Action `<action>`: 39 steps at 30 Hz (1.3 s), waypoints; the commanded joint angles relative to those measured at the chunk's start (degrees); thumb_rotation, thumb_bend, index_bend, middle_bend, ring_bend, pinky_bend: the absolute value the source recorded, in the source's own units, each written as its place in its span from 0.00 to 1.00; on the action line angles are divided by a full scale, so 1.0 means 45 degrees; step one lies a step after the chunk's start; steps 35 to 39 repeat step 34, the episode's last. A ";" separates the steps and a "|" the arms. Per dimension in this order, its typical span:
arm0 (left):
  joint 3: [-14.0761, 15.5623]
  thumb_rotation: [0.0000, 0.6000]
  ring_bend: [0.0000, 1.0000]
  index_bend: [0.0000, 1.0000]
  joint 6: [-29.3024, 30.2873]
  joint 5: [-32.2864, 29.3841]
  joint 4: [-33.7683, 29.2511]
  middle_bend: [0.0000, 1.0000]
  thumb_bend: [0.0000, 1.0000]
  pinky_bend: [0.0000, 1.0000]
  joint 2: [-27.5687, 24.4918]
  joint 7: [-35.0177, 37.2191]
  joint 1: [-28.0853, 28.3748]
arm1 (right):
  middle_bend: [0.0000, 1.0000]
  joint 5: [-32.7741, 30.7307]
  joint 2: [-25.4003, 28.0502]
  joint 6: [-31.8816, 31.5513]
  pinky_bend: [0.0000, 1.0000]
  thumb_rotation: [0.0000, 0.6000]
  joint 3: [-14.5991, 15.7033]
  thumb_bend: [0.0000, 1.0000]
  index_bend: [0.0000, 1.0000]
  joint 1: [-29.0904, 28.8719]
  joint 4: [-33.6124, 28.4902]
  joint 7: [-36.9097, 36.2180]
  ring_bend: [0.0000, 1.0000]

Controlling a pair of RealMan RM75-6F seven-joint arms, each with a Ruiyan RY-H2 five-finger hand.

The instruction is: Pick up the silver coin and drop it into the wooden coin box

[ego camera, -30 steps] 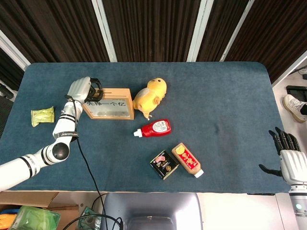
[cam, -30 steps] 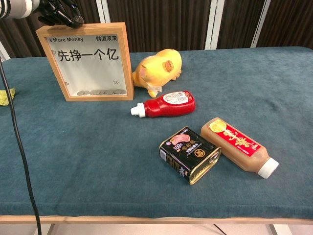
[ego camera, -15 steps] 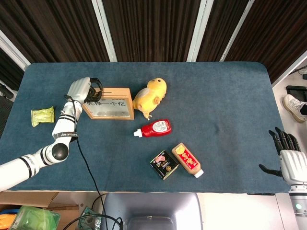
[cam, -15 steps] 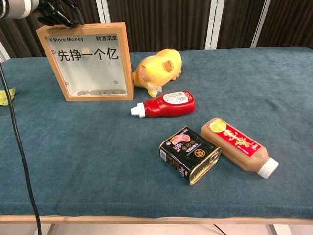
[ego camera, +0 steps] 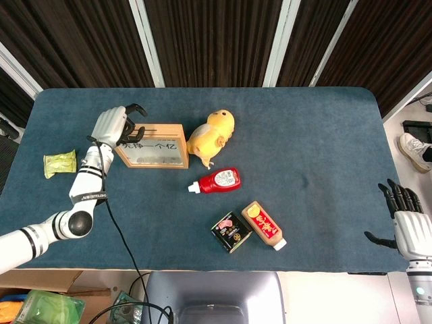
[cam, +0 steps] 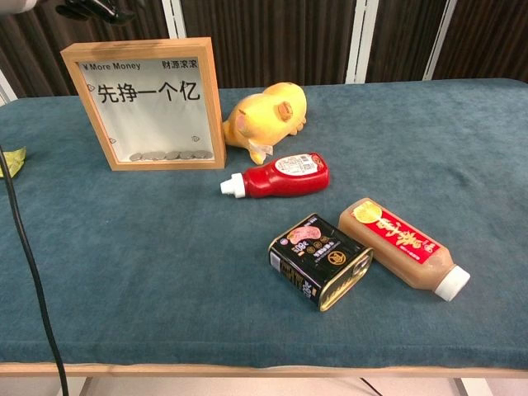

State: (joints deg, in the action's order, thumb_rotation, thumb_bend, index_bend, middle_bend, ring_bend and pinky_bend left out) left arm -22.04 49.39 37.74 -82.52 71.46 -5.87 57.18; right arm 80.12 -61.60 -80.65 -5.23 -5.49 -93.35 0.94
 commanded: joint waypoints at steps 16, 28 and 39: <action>0.6483 1.00 0.00 0.00 1.0421 1.0218 -0.1304 0.00 0.37 0.00 -0.0563 0.1315 -1.0653 | 0.00 0.0691 -0.0480 -0.0076 0.00 1.00 0.0374 0.17 0.00 -0.0089 -0.0300 0.1225 0.00; 0.6330 1.00 0.00 0.00 1.0455 1.1347 -0.1046 0.00 0.36 0.00 -0.0981 0.1871 -1.1158 | 0.00 0.1195 -0.0687 -0.0361 0.00 1.00 0.0603 0.17 0.00 0.0001 -0.0349 0.1666 0.00; 0.6155 1.00 0.00 0.00 0.9964 1.1469 -0.1082 0.00 0.36 0.00 -0.0996 0.1700 -1.1151 | 0.00 0.1055 -0.0659 -0.0312 0.00 1.00 0.0553 0.17 0.00 -0.0003 -0.0319 0.1634 0.00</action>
